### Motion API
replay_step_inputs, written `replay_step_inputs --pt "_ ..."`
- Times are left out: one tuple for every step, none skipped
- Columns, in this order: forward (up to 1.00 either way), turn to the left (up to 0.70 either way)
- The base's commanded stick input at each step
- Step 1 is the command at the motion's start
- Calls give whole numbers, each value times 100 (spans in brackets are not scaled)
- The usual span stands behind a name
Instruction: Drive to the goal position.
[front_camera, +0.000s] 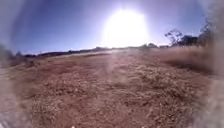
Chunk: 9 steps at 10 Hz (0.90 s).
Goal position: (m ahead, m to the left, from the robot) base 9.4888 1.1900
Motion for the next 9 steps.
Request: replay_step_inputs --pt "50 0" --pt "50 0" --pt "50 0" --pt "50 0" --pt "50 0" --pt "50 0" --pt "50 0" --pt "50 0" --pt "50 0"
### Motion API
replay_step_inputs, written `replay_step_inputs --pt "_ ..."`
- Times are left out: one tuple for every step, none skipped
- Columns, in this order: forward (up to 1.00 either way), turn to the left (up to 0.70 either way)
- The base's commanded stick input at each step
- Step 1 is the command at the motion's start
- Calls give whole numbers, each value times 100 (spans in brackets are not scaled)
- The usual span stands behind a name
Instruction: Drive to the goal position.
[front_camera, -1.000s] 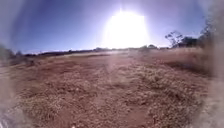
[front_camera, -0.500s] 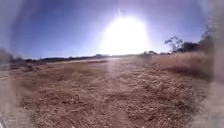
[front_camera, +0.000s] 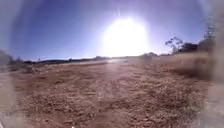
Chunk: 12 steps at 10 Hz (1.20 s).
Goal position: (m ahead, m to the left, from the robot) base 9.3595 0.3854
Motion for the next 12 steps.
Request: replay_step_inputs --pt "50 0" --pt "50 0" --pt "50 0" --pt "50 0" --pt "50 0" --pt "50 0" --pt "50 0" --pt "50 0" --pt "50 0" --pt "50 0" --pt "50 0" --pt "50 0"
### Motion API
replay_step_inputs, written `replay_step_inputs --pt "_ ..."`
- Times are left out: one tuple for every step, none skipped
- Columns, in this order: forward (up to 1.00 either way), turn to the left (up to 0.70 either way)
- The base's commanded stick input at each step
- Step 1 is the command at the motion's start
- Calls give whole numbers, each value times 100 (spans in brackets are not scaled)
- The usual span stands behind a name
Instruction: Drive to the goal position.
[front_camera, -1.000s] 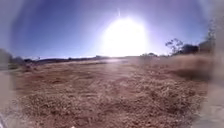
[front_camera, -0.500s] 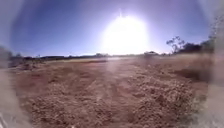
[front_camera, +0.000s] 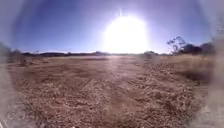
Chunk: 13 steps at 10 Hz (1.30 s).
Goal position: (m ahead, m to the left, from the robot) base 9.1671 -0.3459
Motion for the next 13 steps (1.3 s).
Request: replay_step_inputs --pt "50 0" --pt "50 0" --pt "50 0" --pt "50 0" --pt "50 0" --pt "50 0" --pt "50 0" --pt "50 0" --pt "50 0" --pt "50 0" --pt "50 0" --pt "50 0" --pt "50 0"
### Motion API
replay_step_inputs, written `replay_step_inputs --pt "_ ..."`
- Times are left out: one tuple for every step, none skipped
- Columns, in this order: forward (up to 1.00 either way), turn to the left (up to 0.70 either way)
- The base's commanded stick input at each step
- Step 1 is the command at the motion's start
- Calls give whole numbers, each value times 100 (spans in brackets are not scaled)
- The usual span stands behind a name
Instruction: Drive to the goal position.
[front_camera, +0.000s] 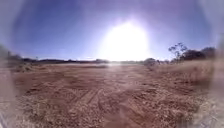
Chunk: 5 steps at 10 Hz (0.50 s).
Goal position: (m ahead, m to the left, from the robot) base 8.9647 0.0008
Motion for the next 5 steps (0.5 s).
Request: replay_step_inputs --pt "50 0" --pt "50 0" --pt "50 0" --pt "50 0" --pt "50 0"
